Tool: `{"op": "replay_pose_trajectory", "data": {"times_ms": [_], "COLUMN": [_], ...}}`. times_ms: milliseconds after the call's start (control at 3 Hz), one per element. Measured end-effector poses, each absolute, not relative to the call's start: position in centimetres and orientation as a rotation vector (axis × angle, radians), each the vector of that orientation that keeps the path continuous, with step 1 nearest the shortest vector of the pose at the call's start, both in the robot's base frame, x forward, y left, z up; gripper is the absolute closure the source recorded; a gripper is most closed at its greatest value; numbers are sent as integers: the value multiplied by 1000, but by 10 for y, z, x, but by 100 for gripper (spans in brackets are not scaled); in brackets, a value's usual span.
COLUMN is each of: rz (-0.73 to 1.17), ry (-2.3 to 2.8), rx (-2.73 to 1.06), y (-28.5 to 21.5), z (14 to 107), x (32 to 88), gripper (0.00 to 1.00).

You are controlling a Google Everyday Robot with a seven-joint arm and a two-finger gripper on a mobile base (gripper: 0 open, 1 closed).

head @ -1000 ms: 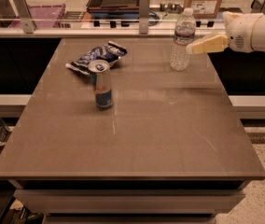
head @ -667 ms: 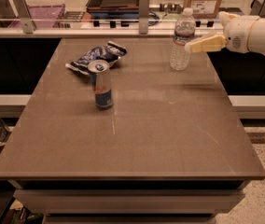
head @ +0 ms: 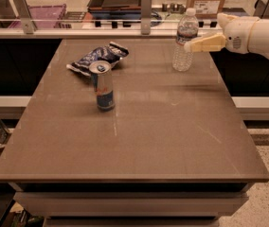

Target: Pick water bottle

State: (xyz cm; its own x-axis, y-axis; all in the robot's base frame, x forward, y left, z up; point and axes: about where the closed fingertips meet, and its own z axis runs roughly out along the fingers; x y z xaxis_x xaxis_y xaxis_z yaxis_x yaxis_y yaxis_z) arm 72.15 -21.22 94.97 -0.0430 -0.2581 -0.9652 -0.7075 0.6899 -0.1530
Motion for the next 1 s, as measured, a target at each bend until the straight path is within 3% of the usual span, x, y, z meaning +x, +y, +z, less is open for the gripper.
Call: {"op": "replay_pose_trajectory", "data": {"times_ms": [667,1000], "rz": [649,633], "ry": [1604,1621], "rx": [-777,-804], "y": [-175,-159], "z": [940,930], "x": [723,725], "gripper": [0,17]}}
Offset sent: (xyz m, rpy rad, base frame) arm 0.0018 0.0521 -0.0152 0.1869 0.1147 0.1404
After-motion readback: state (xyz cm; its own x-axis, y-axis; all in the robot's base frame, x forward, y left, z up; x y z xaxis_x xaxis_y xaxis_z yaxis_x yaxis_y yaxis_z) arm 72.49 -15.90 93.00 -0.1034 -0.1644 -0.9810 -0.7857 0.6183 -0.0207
